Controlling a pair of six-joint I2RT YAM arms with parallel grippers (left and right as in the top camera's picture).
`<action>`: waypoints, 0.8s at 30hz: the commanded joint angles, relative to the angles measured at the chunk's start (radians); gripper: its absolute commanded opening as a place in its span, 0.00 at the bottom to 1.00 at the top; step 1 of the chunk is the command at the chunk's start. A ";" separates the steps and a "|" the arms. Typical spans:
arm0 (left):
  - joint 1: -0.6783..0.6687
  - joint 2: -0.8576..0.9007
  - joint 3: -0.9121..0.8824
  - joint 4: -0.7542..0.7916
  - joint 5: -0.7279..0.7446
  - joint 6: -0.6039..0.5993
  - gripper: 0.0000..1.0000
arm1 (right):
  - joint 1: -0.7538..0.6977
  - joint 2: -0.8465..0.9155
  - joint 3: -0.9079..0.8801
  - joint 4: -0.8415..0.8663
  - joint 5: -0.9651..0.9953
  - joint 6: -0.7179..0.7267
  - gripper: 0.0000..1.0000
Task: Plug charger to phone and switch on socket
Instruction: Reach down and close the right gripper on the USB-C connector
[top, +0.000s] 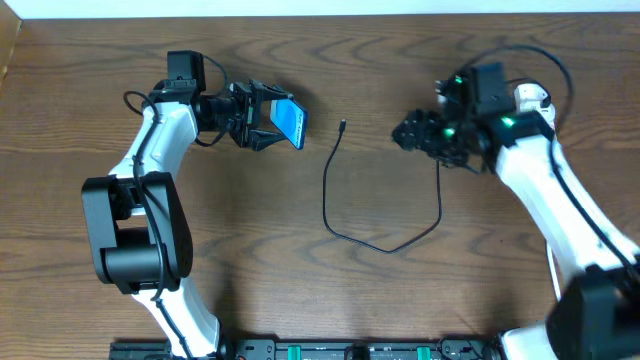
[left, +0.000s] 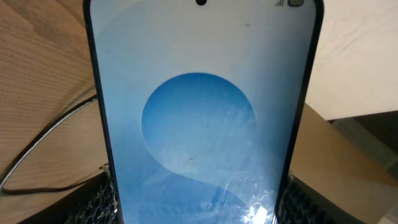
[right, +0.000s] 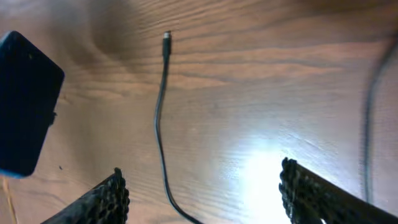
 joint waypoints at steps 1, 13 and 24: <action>0.005 -0.028 0.005 0.005 0.021 0.014 0.62 | 0.049 0.116 0.132 -0.022 0.004 -0.017 0.74; 0.005 -0.028 0.005 0.005 0.021 0.014 0.62 | 0.169 0.441 0.509 -0.147 0.123 0.055 0.64; 0.005 -0.028 0.005 0.005 0.021 0.014 0.62 | 0.234 0.602 0.546 -0.072 0.180 0.204 0.55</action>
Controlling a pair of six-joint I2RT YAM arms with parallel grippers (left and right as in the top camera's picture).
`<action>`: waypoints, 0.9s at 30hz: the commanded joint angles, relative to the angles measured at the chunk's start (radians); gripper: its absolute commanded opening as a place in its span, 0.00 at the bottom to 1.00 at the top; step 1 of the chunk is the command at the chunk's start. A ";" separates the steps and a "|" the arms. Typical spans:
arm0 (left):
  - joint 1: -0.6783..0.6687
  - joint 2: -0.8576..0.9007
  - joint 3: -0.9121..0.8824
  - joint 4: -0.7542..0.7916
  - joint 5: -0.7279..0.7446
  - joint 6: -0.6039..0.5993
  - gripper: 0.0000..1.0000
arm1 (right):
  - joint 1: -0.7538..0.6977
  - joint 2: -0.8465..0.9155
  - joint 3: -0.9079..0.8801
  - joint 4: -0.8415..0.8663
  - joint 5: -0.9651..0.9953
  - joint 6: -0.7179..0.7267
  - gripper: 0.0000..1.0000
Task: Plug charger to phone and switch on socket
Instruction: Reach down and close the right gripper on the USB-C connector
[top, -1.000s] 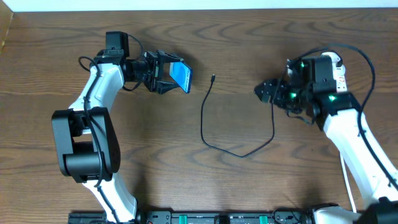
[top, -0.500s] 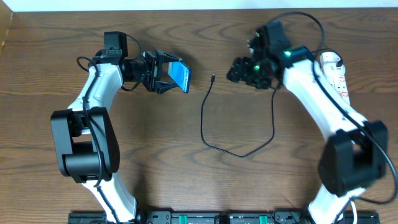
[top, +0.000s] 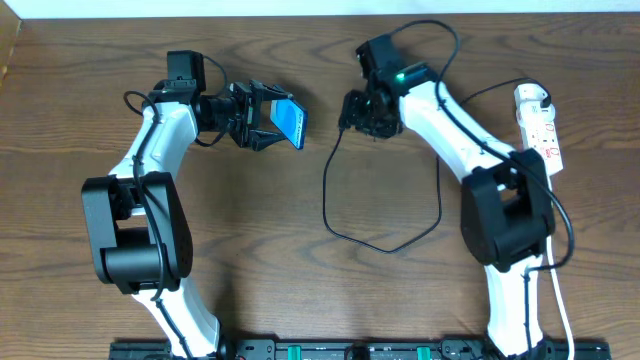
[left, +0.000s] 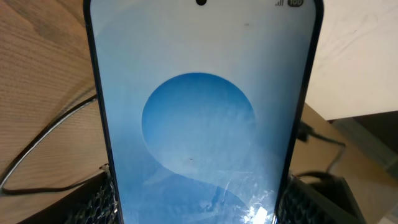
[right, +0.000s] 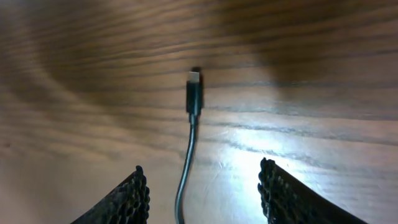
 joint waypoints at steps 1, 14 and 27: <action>0.005 -0.028 0.005 0.004 0.021 0.013 0.62 | 0.035 0.031 0.024 0.017 0.037 0.060 0.55; 0.005 -0.028 0.005 0.004 0.021 0.014 0.62 | 0.101 0.111 0.024 0.049 0.150 0.113 0.45; 0.005 -0.028 0.005 0.004 0.026 0.013 0.62 | 0.151 0.142 0.024 0.058 0.271 0.124 0.25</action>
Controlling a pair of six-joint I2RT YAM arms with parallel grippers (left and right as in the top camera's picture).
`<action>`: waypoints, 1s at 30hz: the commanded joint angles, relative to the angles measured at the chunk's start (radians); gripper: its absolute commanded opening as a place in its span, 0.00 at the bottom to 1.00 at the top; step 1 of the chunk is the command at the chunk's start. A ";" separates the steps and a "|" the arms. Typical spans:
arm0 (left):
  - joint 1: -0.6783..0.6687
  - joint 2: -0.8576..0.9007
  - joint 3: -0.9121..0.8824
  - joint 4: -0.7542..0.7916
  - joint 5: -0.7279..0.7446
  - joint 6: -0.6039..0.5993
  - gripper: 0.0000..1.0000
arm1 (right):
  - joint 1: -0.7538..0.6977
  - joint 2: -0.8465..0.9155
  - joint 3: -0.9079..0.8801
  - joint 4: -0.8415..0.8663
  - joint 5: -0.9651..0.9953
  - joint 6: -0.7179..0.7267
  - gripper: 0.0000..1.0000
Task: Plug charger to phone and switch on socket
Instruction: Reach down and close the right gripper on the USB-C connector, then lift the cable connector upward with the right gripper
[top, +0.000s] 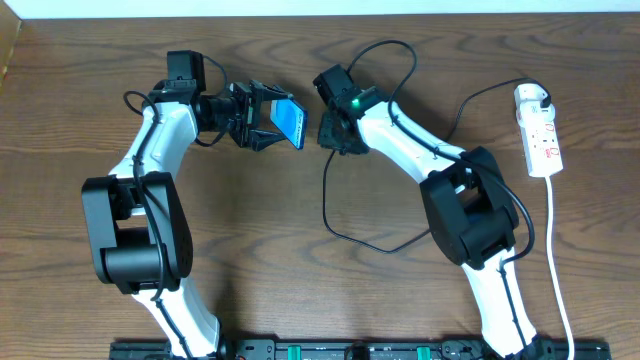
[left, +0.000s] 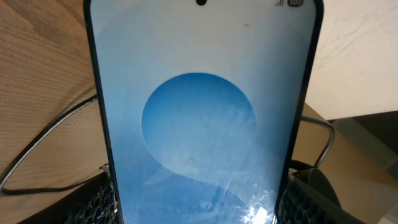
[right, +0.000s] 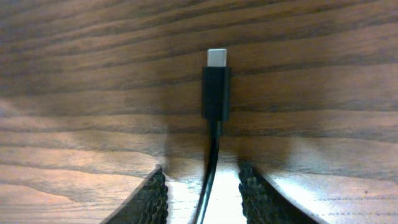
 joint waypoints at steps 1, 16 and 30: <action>0.005 -0.028 0.005 0.004 0.026 0.014 0.63 | 0.013 0.038 0.012 -0.003 0.057 0.017 0.17; 0.005 -0.028 0.005 0.004 0.028 0.014 0.62 | -0.099 0.038 0.092 -0.222 -0.039 -0.406 0.01; 0.005 -0.028 0.005 0.004 0.028 0.014 0.62 | -0.147 0.038 0.052 -0.267 -0.083 -0.578 0.01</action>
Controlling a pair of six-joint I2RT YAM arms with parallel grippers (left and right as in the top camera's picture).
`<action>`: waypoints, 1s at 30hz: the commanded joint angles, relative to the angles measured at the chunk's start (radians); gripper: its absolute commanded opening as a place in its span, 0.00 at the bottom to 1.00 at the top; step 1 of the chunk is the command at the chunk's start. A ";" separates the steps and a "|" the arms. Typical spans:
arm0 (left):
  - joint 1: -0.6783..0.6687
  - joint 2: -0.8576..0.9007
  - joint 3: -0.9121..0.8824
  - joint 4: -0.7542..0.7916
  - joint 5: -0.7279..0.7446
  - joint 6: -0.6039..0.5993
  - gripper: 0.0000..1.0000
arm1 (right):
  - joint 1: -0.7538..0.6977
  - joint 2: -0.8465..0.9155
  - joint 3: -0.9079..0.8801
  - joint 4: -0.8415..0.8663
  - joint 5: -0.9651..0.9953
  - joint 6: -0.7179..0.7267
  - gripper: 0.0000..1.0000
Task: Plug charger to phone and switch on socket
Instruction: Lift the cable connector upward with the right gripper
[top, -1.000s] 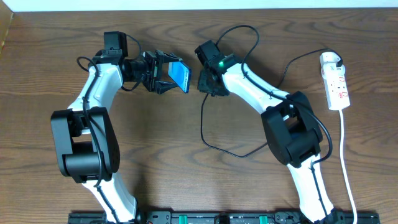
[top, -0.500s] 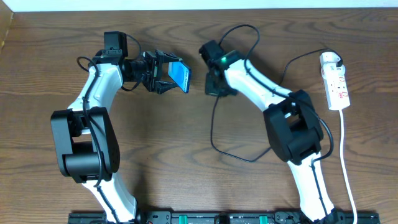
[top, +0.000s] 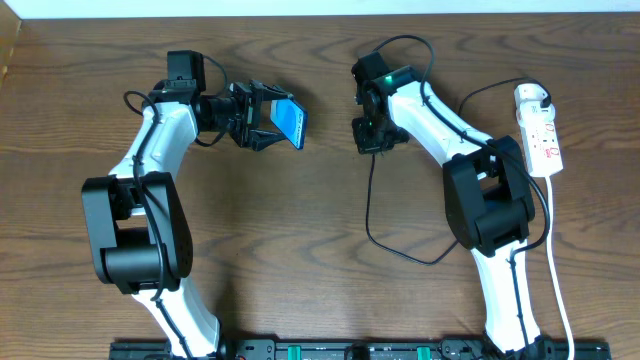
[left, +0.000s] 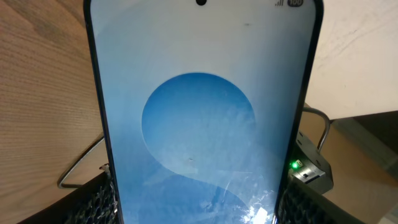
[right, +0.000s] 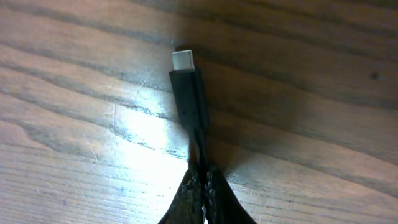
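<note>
A phone with a lit blue screen fills the left wrist view, and my left gripper is shut on its lower edges. Overhead, the left gripper holds the phone tilted above the table at the upper left. The black charger cable hangs from my right gripper, a short way right of the phone. In the right wrist view the right gripper is shut on the cable just behind its USB-C plug, which sticks out forward just above the wood.
A white power strip lies at the far right edge, with the charger's cord running to it. The cable's slack loops down across the middle of the brown wooden table. My right arm's green light shows behind the phone.
My right gripper was open around the plug lying near the phone. Now it is shut on the cable behind the plug and sits further right, with the cable's loop shifted right too.
My left gripper has held the phone up unmoved throughout. My right gripper was open at the right side of the table, then open above the plug end, then low with its fingers either side of the plug. Now it grips the cable.
</note>
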 joint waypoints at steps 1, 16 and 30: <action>0.005 -0.028 0.005 0.004 0.028 0.014 0.63 | -0.002 0.018 -0.009 0.008 -0.010 -0.041 0.01; 0.005 -0.028 0.005 0.004 0.028 0.014 0.62 | -0.006 0.020 -0.030 0.023 -0.009 0.111 0.23; 0.005 -0.028 0.005 0.004 0.027 0.014 0.62 | -0.005 0.020 -0.033 0.010 0.002 0.282 0.28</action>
